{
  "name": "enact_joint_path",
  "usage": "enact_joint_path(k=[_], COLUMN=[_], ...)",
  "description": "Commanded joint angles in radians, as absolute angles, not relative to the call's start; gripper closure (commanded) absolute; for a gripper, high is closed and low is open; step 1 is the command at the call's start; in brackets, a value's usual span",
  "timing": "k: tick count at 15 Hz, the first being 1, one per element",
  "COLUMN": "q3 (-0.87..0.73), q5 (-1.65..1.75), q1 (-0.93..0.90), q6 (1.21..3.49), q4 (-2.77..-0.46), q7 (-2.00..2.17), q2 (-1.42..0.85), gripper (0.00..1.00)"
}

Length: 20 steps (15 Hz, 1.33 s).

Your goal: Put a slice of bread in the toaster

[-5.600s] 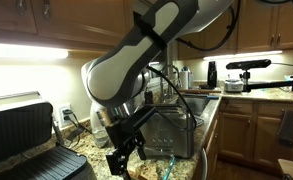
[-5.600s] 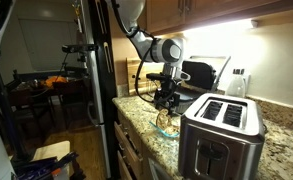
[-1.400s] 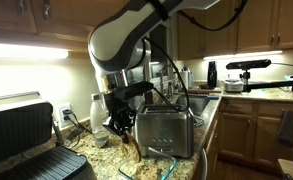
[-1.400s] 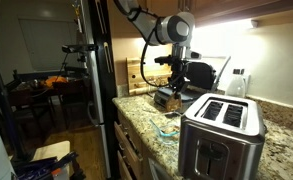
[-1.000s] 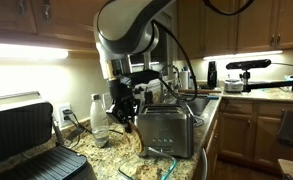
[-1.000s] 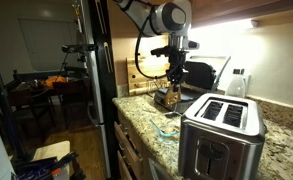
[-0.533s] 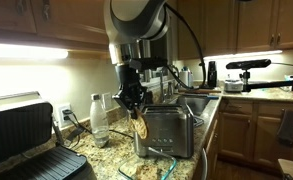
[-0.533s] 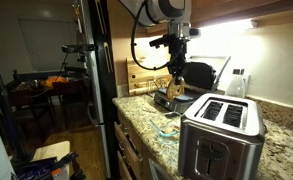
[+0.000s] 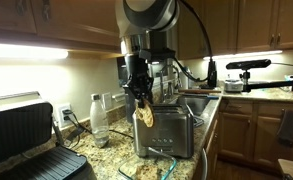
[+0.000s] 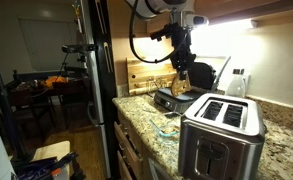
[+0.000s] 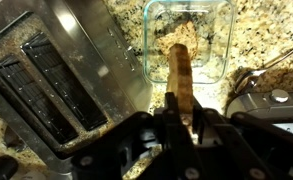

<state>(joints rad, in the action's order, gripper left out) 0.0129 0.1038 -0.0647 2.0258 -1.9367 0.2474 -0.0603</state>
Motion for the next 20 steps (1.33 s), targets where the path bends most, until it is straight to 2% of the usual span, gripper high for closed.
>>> enact_joint_path(k=[1, 20], q3=[0.012, -0.033], q5=[0.132, 0.119], q1=[-0.049, 0.038], q6=[2.053, 2.032], q4=[-2.013, -2.086], q7=[0.259, 0.142], q2=[0.022, 0.173], gripper=[0.92, 0.92])
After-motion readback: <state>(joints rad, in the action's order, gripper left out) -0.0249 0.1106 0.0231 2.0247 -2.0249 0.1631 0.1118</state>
